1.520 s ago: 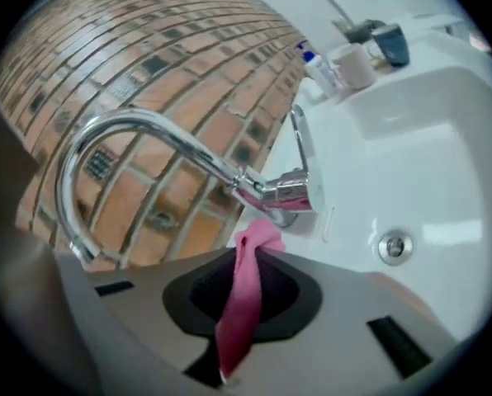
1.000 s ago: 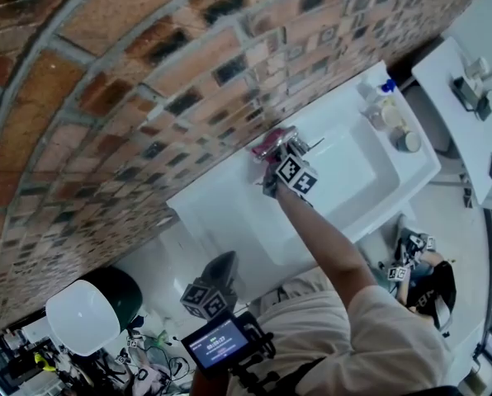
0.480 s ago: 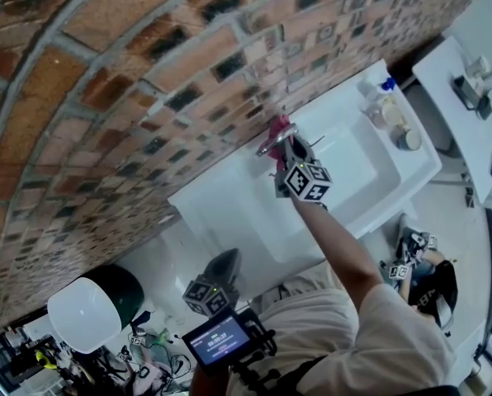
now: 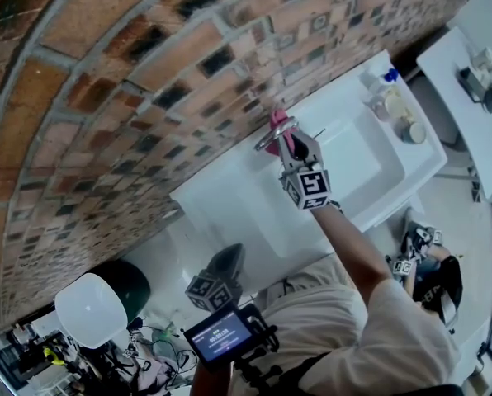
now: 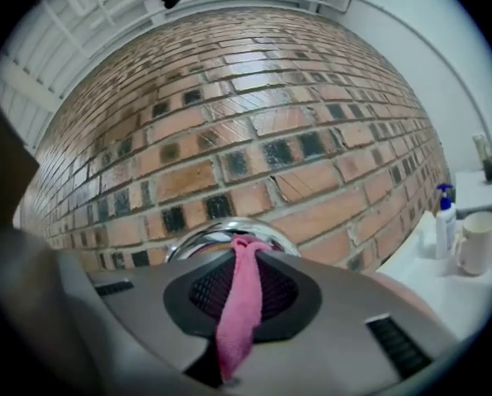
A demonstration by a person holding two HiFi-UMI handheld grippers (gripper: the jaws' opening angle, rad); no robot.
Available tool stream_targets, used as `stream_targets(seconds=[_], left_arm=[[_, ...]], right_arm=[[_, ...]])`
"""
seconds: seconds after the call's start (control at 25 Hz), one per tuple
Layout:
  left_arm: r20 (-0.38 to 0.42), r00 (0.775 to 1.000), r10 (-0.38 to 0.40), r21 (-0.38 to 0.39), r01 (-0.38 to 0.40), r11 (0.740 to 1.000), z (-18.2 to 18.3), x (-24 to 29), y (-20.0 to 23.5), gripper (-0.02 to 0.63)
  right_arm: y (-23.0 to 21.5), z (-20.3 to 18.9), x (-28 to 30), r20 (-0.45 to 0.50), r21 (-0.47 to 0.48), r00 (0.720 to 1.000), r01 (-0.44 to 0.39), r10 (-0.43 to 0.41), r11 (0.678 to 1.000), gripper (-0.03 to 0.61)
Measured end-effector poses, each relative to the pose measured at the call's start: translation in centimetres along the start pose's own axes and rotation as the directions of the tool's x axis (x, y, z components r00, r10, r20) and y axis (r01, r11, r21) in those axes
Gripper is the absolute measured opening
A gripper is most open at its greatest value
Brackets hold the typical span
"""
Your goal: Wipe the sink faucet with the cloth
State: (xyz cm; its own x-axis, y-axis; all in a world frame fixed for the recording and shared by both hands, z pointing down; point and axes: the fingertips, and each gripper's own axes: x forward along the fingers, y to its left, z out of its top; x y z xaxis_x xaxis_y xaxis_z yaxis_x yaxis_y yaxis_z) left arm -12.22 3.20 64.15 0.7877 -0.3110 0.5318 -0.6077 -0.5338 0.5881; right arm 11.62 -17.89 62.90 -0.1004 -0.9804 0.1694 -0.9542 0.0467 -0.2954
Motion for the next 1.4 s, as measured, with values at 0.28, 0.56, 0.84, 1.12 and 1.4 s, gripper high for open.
stream_targets(seconds=[0.28,0.56,0.84,1.12,1.4], left_arm=[[-0.013,1.0,0.011,0.008,-0.01,1.0,0.4,1.2,-1.2,-0.012],[-0.026,0.999,0.027,0.003,-0.027,1.0,-0.4,1.7,-1.7,-0.012],[0.011,0.999,0.031,-0.011,-0.031,0.999,-0.8,2.5,-2.2,-0.012],[0.025,1.0,0.019,-0.065,-0.017,0.998,-3.3,2.4,-2.5,-0.012],[0.036,0.999,-0.008,-0.032,0.009,0.999,-3.3,1.4,-2.5,-0.012]], right_arm=[[2.5,-0.3,-0.8,0.022,-0.204,0.993,-0.113,0.12,0.972,0.04],[5.8,-2.4,-1.4,-0.007,-0.438,0.966,-0.236,0.259,0.868,0.04],[5.7,-5.1,-0.3,-0.068,-0.455,0.954,-0.29,0.292,0.842,0.04],[10.4,-8.5,-2.9,-0.221,-0.421,0.887,-0.461,0.405,0.781,0.04],[16.2,-5.4,-10.0,-0.189,-0.069,0.817,-0.564,0.544,0.823,0.041]])
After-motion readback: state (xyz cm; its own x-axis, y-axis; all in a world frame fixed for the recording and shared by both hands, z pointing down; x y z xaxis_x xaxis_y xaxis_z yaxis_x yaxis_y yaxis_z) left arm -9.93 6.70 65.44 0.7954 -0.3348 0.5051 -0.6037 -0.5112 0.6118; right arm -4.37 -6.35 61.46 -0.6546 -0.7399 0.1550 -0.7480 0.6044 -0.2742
